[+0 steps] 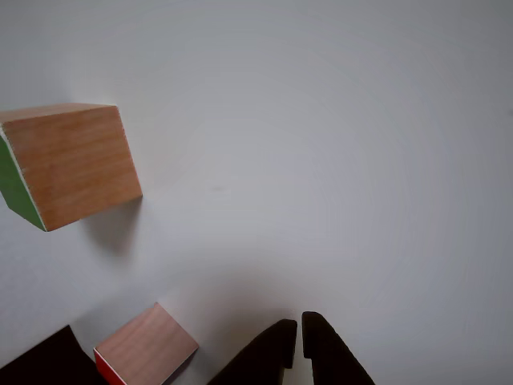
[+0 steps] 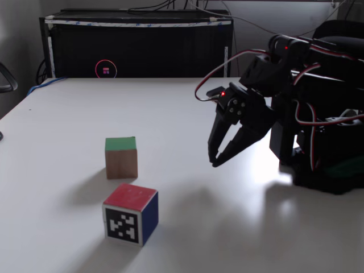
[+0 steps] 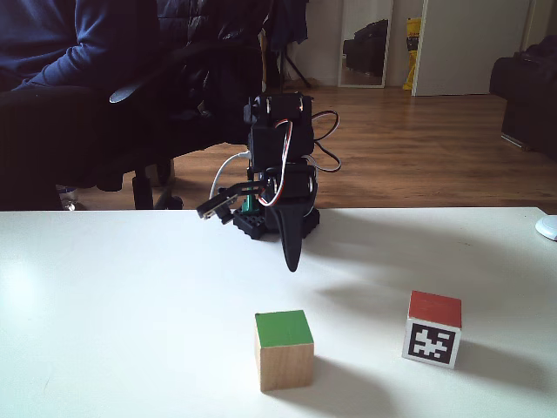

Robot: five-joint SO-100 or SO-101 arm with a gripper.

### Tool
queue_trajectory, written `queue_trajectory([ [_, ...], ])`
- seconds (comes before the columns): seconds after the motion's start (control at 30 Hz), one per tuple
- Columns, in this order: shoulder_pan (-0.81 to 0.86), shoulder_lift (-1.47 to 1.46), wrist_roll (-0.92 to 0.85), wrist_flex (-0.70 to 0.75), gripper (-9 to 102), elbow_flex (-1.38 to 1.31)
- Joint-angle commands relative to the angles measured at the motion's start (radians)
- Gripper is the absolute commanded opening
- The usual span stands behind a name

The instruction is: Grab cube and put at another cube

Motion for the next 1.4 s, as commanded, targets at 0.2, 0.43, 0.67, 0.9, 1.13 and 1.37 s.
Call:
queue_trajectory([
  [0.2, 0.008, 0.005, 0.008, 0.005, 0, -0.049],
  [0.43, 0.008, 0.005, 0.008, 0.005, 0, -0.049],
  [0.67, 0.015, 0.005, 0.014, 0.005, 0, -0.049],
  [0.9, 0.074, 0.005, -0.066, -0.015, 0, -0.14],
  [1.13, 0.087, -0.4, -0.127, -0.054, 6, -0.439],
  [1.37, 0.072, -0.827, -0.138, -0.028, 19, -0.744],
])
